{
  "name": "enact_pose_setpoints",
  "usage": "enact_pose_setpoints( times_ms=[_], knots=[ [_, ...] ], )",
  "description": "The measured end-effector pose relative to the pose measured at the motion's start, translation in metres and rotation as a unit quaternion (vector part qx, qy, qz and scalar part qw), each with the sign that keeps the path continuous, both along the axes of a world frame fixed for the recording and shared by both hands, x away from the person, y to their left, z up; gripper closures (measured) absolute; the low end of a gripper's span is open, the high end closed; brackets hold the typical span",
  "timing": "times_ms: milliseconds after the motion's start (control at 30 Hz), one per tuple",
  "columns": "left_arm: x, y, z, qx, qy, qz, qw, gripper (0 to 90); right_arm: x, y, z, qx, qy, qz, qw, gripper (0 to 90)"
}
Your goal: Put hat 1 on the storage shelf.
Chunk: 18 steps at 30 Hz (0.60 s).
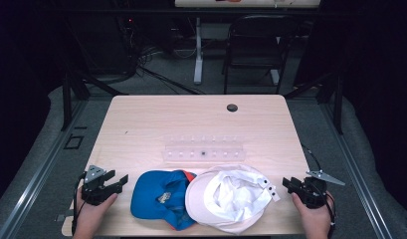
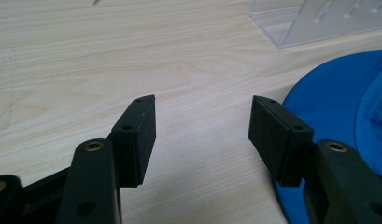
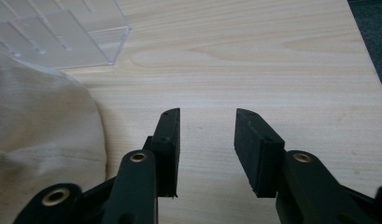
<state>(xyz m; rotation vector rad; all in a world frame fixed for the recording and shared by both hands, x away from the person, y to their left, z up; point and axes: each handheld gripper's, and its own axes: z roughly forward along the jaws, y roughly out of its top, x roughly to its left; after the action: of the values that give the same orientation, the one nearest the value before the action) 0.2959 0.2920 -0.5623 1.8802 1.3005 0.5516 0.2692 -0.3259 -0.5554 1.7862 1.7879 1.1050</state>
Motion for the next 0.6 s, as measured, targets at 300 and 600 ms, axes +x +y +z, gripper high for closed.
enact_pose_setpoints(
  times_ms=[300,600],
  knots=[
    [0.001,-0.005,-0.003,0.017,0.013,-0.007,0.9998,44.5,0.006,0.010,0.000,-0.011,0.006,0.018,0.9998,60.4],
    [-0.001,-0.005,-0.002,0.010,0.025,-0.011,0.9996,49.1,0.004,0.012,0.002,-0.017,0.008,0.019,0.9997,59.2]
  ],
)
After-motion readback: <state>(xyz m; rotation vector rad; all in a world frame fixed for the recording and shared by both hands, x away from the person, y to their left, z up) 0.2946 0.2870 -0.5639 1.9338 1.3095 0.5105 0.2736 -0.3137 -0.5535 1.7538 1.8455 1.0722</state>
